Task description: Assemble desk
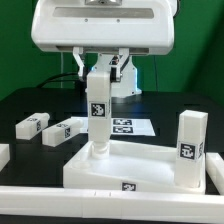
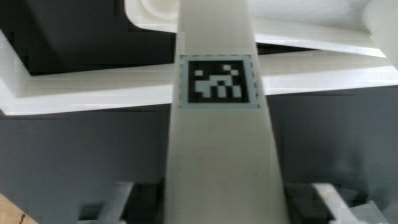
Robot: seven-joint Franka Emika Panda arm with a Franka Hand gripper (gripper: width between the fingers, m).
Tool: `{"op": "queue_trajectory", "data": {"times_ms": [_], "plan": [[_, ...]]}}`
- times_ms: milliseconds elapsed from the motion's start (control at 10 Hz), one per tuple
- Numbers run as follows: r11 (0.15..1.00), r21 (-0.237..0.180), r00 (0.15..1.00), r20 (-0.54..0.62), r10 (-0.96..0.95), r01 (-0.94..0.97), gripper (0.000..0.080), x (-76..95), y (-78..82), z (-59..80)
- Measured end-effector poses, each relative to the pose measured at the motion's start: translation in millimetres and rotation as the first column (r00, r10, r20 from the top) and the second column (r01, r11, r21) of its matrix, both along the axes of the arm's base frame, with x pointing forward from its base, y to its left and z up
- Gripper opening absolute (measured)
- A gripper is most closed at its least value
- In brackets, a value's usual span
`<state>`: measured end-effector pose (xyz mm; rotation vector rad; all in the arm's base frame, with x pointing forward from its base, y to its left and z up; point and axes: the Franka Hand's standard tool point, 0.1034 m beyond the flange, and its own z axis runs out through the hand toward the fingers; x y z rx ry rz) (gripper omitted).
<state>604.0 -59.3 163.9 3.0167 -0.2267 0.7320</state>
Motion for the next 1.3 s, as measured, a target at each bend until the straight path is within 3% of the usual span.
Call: {"op": "queue_trajectory", "data": {"times_ms": [400,1300], "plan": [[1.0,-0.008,1.0,-0.003,-0.024,0.024,0.0291,0.8,-23.8,-0.8],[1.0,-0.017,1.0,-0.007,-0.018,0.018,0.0291,3.8,-24.8,-9.3]]}}
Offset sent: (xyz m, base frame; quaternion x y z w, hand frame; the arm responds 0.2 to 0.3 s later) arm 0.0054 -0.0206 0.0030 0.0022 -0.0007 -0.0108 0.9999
